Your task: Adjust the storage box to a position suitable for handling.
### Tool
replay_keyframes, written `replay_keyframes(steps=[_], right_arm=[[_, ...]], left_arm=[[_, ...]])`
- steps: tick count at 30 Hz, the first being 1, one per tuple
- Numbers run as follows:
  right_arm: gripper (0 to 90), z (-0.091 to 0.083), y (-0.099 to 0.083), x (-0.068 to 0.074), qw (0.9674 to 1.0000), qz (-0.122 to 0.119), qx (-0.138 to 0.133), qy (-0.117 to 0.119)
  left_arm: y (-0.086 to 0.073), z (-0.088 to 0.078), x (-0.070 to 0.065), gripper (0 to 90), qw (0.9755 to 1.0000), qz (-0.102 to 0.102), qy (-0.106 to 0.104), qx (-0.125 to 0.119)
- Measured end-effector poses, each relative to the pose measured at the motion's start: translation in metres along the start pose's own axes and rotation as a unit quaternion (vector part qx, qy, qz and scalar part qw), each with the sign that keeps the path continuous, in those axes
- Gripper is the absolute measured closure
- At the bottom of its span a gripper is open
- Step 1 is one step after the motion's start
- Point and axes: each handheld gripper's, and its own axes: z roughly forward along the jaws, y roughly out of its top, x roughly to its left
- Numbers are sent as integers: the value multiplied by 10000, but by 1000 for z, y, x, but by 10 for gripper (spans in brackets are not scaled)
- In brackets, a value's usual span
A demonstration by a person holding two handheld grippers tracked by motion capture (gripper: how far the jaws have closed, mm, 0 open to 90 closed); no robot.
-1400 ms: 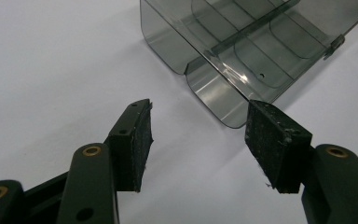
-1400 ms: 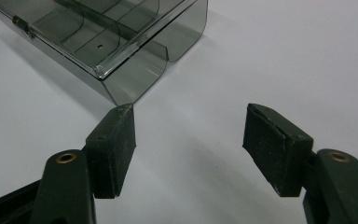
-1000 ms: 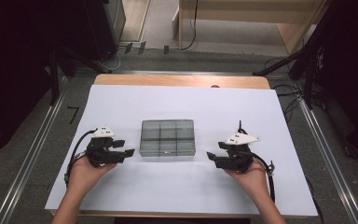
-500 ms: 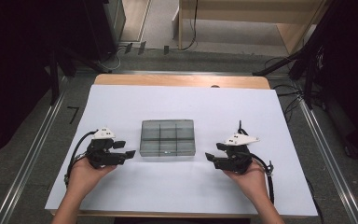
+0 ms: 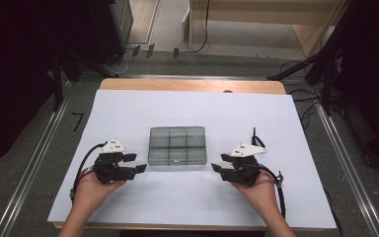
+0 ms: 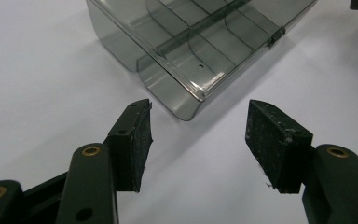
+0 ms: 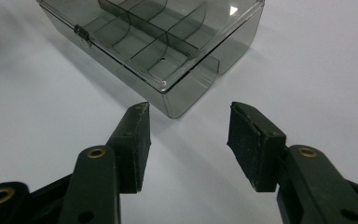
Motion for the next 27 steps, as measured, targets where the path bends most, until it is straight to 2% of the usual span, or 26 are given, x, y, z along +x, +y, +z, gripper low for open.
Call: replay_keyframes(steps=[6,10,12,16,21,25,27], right_arm=[[538,3,1,2,10000,-11,21,2],[565,6,2,3,10000,-18,32,38],[597,10,2,4,9999,7,90,93],[624,14,1,7,9998,-95,143,65],[673,19,0,7,9997,-100,215,75],[716,21,1,4,9996,-16,252,131],[721,21,1,4,9996,-19,254,136]], left_arm=[[-3,6,-1,445,9998,-106,-140,-36],[-5,13,0,454,9999,0,-116,33],[-6,19,0,459,9999,-28,-141,73],[-6,22,-2,474,9998,-4,-162,99],[-6,26,-3,526,9997,-8,-124,197],[-5,27,-2,599,9998,-26,-89,184],[-5,29,-1,605,9998,-6,-87,194]])
